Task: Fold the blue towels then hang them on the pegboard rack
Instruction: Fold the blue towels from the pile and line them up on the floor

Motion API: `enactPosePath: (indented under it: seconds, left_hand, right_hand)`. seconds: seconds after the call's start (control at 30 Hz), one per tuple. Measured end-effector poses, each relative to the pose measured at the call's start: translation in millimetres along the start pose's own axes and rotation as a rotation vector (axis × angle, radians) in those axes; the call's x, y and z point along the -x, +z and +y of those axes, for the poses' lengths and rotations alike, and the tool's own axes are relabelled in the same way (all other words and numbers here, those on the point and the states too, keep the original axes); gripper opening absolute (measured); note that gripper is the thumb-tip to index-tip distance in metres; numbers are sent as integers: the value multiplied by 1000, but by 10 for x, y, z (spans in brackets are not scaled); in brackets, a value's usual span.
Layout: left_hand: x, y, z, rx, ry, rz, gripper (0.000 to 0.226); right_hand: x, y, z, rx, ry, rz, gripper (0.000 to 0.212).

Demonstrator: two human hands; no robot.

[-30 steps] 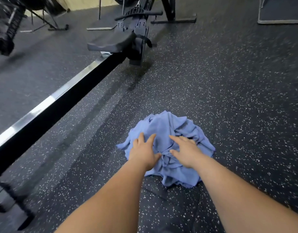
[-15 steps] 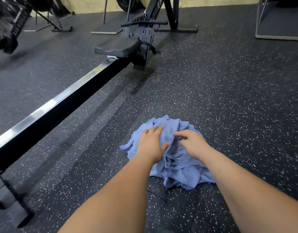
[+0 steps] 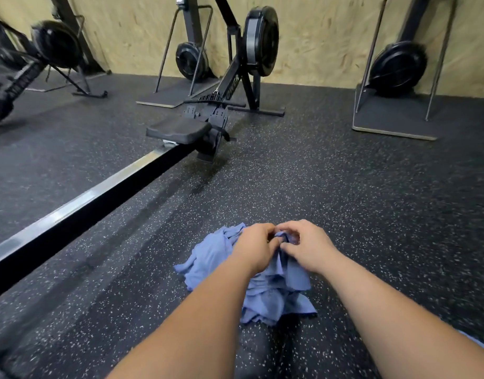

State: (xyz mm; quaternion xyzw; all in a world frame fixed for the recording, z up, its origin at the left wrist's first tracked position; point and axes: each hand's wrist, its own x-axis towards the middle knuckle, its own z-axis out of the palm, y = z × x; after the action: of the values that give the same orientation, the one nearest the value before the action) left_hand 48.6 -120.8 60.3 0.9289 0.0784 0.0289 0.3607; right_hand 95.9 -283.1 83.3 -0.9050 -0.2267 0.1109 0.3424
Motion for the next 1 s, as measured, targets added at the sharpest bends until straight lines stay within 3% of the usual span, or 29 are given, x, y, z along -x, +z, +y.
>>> enactPosePath:
  seconds: [0.23,0.4,0.53,0.73,0.87,1.0]
  left_hand:
    - [446,-312,624,123,104,31,12]
    - [825,-363,1134,271,204,23,12]
    - [1068,-341,1491,378,228,150,11]
    - [1297,-435,1726,534,36,399,12]
    - [1408,-309,1802,365,0,238,5]
    - [1437,-129,1980,375,237,49,31]
  right_hand:
    - [715,-517,-158,34,53,172,6]
    - [1307,-847,-210,110,88,217,8]
    - [1759,-1175,-92,186,176,241,5]
    - [2238,-1608,142,142,260,324,14]
    - [2384,-1675,78,-190,102,394,20]
    - [2460,-1694,-51,-254,26,329,14]
